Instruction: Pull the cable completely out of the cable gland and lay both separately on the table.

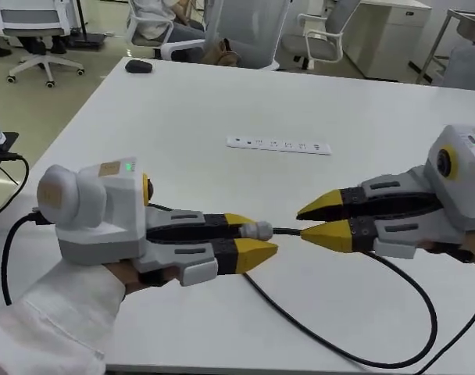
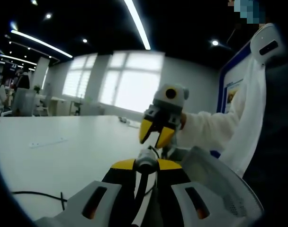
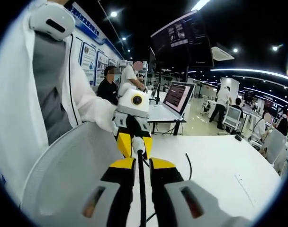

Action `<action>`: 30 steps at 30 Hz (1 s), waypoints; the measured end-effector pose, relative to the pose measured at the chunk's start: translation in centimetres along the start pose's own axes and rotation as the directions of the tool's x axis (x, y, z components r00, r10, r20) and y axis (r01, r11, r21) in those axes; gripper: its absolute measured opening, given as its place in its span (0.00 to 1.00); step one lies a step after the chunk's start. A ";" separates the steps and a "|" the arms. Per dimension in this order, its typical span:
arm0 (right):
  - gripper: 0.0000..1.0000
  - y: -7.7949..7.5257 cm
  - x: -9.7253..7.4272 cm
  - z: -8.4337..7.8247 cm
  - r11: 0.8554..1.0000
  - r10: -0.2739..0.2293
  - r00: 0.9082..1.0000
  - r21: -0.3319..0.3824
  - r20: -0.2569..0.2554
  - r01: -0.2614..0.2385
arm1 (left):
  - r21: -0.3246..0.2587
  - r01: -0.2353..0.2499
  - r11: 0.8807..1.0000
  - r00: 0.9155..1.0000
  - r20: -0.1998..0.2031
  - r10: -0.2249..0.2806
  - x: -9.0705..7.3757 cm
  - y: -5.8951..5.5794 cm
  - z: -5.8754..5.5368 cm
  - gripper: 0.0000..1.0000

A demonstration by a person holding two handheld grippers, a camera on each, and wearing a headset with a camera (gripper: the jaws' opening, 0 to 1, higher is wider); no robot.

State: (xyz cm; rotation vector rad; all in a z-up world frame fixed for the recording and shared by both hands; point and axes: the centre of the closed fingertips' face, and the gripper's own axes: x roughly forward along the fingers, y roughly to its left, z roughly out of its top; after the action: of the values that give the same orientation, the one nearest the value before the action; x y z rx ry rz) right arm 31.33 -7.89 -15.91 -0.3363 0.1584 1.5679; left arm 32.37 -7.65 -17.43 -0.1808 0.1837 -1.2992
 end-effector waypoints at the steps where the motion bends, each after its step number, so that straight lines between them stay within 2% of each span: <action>1: 0.11 0.1 0.4 -0.1 1.000 0.011 1.000 0.000 -0.004 -0.011 | 0.000 0.000 1.000 1.000 0.002 0.000 0.0 0.0 0.0 0.17; 6: 0.07 0.1 1.1 -0.4 0.999 0.031 0.999 -0.006 -0.018 -0.031 | 0.002 0.002 1.000 1.000 0.001 -0.002 0.0 0.0 0.0 0.17; 9: 0.04 0.2 1.1 -0.3 0.999 0.038 0.999 -0.007 -0.011 -0.038 | 0.001 0.002 1.000 1.000 0.005 -0.002 0.0 0.1 0.1 0.17; 13: 0.04 0.2 1.0 -0.8 0.999 0.039 0.999 -0.004 -0.028 -0.039 | 0.000 0.002 1.000 1.000 0.006 -0.002 0.0 0.1 0.1 0.17; 24: 0.03 0.1 0.7 -0.6 1.000 0.031 1.000 0.002 0.002 -0.031 | -0.001 0.001 1.000 1.000 0.001 -0.001 0.0 0.2 0.0 0.17; 30: 0.03 -0.1 0.1 -1.0 0.999 0.018 0.999 0.030 0.029 -0.019 | 0.003 -0.007 1.000 1.000 -0.002 0.007 -0.1 0.3 -0.1 0.17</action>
State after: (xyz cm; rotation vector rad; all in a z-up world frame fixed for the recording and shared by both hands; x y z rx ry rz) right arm 31.51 -8.09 -16.90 -0.2894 0.1635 1.5862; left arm 32.65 -7.45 -17.55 -0.1758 0.1837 -1.2925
